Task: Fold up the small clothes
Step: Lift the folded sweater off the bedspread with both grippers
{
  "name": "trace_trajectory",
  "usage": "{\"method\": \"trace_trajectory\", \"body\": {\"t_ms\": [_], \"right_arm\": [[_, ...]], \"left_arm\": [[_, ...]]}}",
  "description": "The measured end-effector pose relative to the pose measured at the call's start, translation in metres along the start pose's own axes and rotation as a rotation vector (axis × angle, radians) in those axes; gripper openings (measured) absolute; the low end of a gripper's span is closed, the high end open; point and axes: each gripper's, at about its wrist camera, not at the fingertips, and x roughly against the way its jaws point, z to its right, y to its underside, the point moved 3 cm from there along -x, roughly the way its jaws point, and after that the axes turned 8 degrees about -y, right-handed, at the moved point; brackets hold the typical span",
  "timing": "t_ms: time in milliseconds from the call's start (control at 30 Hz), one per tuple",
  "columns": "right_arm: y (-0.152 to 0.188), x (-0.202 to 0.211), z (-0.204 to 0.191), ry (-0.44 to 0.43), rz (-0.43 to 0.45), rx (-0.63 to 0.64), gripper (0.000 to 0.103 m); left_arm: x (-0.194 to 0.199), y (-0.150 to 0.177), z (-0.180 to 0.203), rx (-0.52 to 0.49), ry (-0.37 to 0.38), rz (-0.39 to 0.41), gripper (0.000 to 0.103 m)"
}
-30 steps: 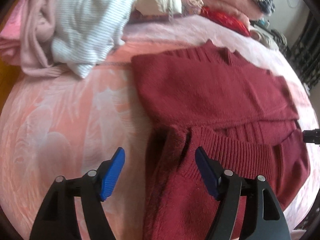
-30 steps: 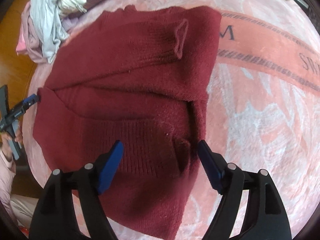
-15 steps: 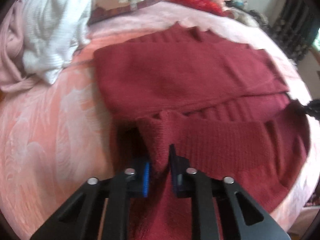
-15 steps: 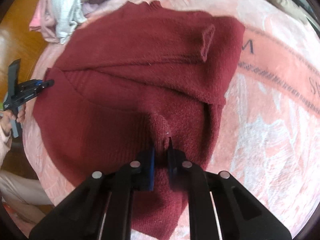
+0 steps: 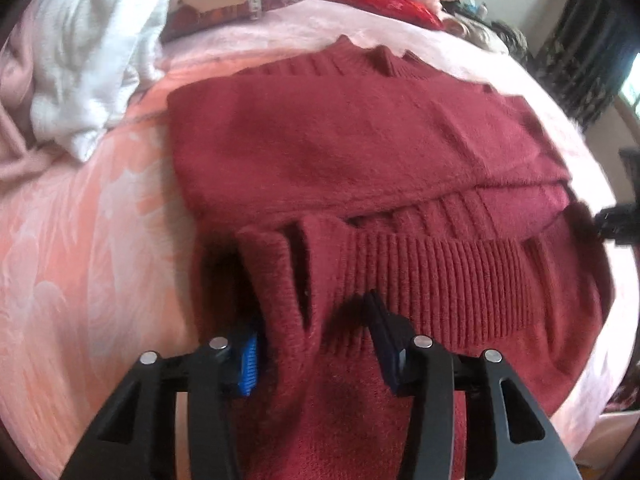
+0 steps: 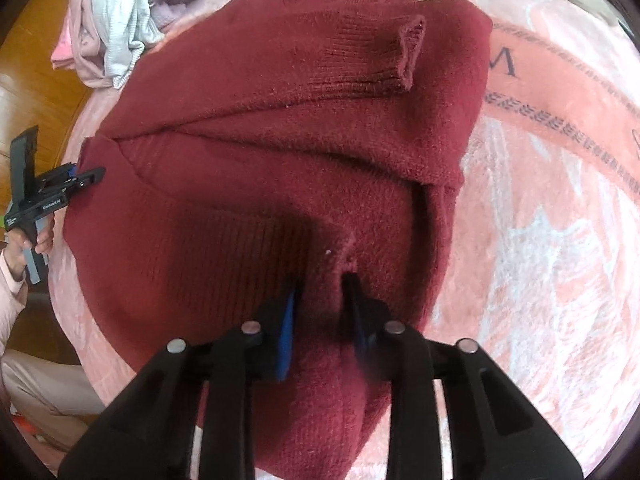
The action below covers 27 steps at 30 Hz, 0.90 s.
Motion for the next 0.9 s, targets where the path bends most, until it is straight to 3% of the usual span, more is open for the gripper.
{"method": "trace_trajectory", "body": {"t_ms": [33, 133, 167, 367, 633, 900], "right_arm": [[-0.001, 0.002, -0.001, -0.015, 0.004, -0.004, 0.008], [0.003, 0.011, 0.000, -0.034, 0.026, -0.007, 0.007], [0.004, 0.014, 0.000, -0.038, 0.035, -0.006, 0.007], [0.002, 0.051, 0.001, -0.103, 0.139, -0.022, 0.006], [-0.001, 0.095, 0.004, -0.138, 0.254, -0.021, 0.006], [-0.041, 0.128, 0.011, -0.115, 0.380, -0.045, 0.006]], "left_arm": [[0.000, 0.001, 0.004, -0.022, -0.009, 0.002, 0.035], [0.002, 0.002, 0.007, -0.025, 0.016, -0.003, 0.017], [0.004, 0.002, 0.007, -0.019, 0.025, -0.002, 0.015], [0.025, -0.005, -0.013, 0.088, 0.101, 0.052, 0.012], [0.071, -0.026, -0.019, 0.145, 0.189, 0.215, 0.012], [0.094, -0.057, -0.040, 0.238, 0.150, 0.324, 0.012]]}}
